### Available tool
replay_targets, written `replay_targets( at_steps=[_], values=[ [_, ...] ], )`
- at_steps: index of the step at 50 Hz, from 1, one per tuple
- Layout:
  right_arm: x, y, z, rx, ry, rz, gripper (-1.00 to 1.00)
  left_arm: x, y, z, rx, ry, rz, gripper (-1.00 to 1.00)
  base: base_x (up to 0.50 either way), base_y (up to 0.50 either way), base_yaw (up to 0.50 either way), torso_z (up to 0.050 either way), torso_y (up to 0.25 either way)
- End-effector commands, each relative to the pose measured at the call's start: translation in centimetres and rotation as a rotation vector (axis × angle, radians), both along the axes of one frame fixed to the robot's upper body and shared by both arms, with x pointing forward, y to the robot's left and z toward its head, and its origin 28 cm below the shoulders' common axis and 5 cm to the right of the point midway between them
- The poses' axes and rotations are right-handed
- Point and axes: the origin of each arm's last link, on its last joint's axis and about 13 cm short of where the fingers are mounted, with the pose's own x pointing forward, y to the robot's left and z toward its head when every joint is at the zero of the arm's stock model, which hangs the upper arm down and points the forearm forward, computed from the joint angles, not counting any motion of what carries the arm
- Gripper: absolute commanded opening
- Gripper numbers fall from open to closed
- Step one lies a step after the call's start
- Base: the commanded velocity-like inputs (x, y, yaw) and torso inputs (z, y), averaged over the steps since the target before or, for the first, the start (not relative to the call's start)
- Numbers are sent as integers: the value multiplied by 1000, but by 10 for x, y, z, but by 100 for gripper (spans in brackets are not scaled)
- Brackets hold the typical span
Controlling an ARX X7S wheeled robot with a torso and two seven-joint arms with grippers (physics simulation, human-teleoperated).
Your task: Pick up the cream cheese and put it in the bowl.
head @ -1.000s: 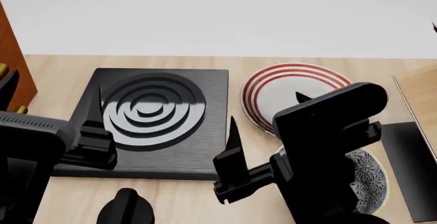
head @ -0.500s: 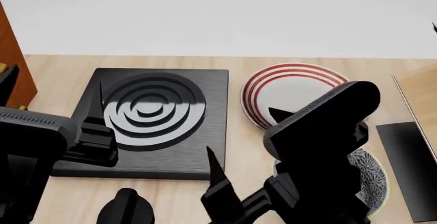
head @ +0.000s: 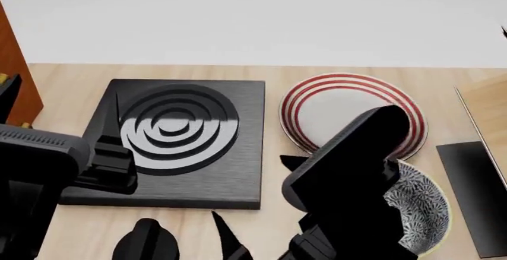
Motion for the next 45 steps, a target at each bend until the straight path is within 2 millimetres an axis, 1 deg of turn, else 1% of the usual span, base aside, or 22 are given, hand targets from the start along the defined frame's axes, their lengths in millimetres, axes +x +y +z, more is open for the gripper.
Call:
replay_targets(
  at_steps=[1,11,12,15,26,42,45],
  values=[
    [-4,4,0,-7,37,69,100,-2,-1,1,1,-3,-2,100,0,0,0,0,0],
    [-5,8,-4,-4,56,97,100,-3,-3,0,3,-4,-6,100,0,0,0,0,0],
    [-4,9,-1,-4,64,101,100,-3,-3,0,3,-4,-7,100,0,0,0,0,0],
    [-3,11,-6,-10,74,114,100,-3,-4,-1,5,-3,-10,100,0,0,0,0,0],
    [0,20,-12,-28,102,160,100,-2,-4,-1,6,-1,-12,100,0,0,0,0,0],
    [3,33,-17,-73,128,205,100,-1,-3,-4,5,4,-12,100,0,0,0,0,0],
    [4,36,-18,-81,131,221,100,-1,-3,-2,4,3,-11,100,0,0,0,0,0]
  ],
)
